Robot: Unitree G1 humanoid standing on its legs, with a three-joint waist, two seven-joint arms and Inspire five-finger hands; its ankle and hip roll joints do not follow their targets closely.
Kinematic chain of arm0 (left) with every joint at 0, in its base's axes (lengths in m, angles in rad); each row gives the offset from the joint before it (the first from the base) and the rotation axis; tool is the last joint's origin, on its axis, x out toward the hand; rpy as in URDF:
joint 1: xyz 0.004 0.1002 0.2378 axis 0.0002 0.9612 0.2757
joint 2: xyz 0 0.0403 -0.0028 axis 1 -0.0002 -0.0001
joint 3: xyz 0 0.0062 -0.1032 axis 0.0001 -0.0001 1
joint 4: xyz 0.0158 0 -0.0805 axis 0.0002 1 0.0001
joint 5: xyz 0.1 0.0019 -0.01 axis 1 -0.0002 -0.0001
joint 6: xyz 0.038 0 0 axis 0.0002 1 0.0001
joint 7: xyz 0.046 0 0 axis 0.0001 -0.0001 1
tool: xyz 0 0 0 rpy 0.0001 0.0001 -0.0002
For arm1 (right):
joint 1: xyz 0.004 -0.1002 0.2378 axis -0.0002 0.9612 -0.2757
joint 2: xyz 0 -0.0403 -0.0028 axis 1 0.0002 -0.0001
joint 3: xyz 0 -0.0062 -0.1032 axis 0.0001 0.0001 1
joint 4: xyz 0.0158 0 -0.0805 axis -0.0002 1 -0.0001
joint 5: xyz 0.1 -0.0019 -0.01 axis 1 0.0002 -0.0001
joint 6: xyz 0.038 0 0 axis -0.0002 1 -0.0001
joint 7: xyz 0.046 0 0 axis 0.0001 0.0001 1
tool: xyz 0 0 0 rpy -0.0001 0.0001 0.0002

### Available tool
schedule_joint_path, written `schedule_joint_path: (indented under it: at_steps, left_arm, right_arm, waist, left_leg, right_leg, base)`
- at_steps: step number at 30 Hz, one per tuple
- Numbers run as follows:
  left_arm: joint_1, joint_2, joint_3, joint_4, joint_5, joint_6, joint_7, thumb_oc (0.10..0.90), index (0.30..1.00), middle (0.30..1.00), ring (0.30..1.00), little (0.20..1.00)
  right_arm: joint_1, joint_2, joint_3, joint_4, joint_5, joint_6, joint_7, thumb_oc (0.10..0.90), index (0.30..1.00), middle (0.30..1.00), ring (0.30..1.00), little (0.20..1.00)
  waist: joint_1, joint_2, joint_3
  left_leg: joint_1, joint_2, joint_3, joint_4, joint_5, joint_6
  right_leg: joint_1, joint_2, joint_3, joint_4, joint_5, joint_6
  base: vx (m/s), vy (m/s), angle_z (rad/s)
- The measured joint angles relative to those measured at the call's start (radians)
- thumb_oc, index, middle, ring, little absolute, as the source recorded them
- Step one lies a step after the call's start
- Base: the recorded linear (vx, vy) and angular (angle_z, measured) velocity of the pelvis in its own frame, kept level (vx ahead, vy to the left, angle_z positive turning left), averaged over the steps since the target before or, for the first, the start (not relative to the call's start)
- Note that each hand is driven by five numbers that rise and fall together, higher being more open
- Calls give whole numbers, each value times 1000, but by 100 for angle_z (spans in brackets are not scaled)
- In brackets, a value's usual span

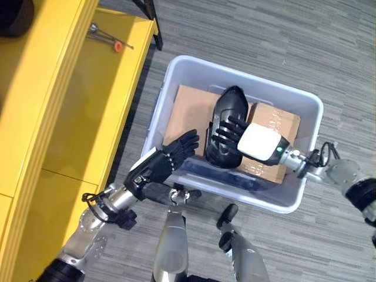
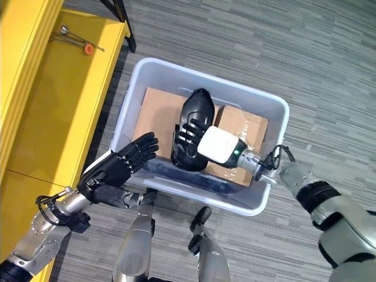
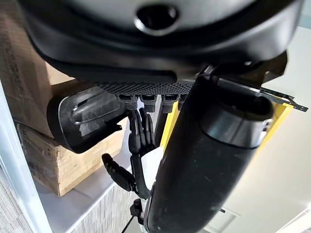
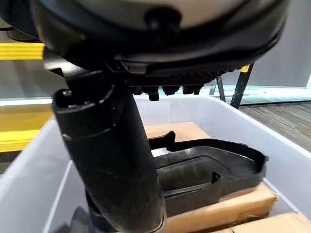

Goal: Move parts from the plastic box to the shelf.

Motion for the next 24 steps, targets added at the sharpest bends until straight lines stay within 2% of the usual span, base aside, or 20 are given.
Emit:
schedule_joint_path:
  at_steps: [5,12,13,16,22,24]
  left_arm:
    - [4,0,4,21,0,-1,0,900,1000,1000,1000,1000]
    - [5,-2,6,33,1,-6,0,900,1000,1000,1000,1000]
    - [1,-6,7,35,2,-11,0,900,1000,1000,1000,1000]
    - [-1,-6,6,37,2,-12,1,900,1000,1000,1000,1000]
    - [2,-8,1,49,7,-19,2,900,1000,1000,1000,1000]
    - [2,-8,1,49,9,-21,3,900,1000,1000,1000,1000]
  right_arm:
    - [-11,21,17,20,-11,24,36,900,1000,1000,1000,1000]
    - [-65,46,31,78,-11,76,49,900,1000,1000,1000,1000]
    - [-77,51,31,82,-8,100,52,900,1000,1000,1000,1000]
    - [-97,65,48,102,-9,152,60,900,1000,1000,1000,1000]
    - [-65,98,41,127,-6,280,-25,900,1000,1000,1000,1000]
    - [-49,106,38,131,11,301,-59,900,1000,1000,1000,1000]
  waist:
    - [22,1,0]
    - [23,1,-1]
    - [22,2,-1]
    - [22,3,-1]
    - [20,3,-1]
    - [19,4,-1]
  left_leg:
    - [-54,3,-19,19,6,-8]
    - [-141,6,-46,59,12,-19]
    - [-165,5,-48,81,4,-25]
    - [-202,7,-61,93,7,-27]
    - [-260,11,-73,114,11,-32]
    - [-259,11,-72,114,11,-32]
  right_leg:
    - [-93,-17,-2,126,-62,-11]
    - [-211,-38,-8,266,-123,-34]
    - [-243,-49,-8,305,-145,-37]
    - [-287,-52,-9,346,-160,-46]
    - [-350,-57,-13,386,-175,-58]
    - [-350,-57,-11,387,-176,-58]
  base:
    - [-14,-16,6]
    - [3,-26,7]
    - [7,-26,5]
    - [4,-24,6]
    - [3,-3,3]
    - [-3,47,-2]
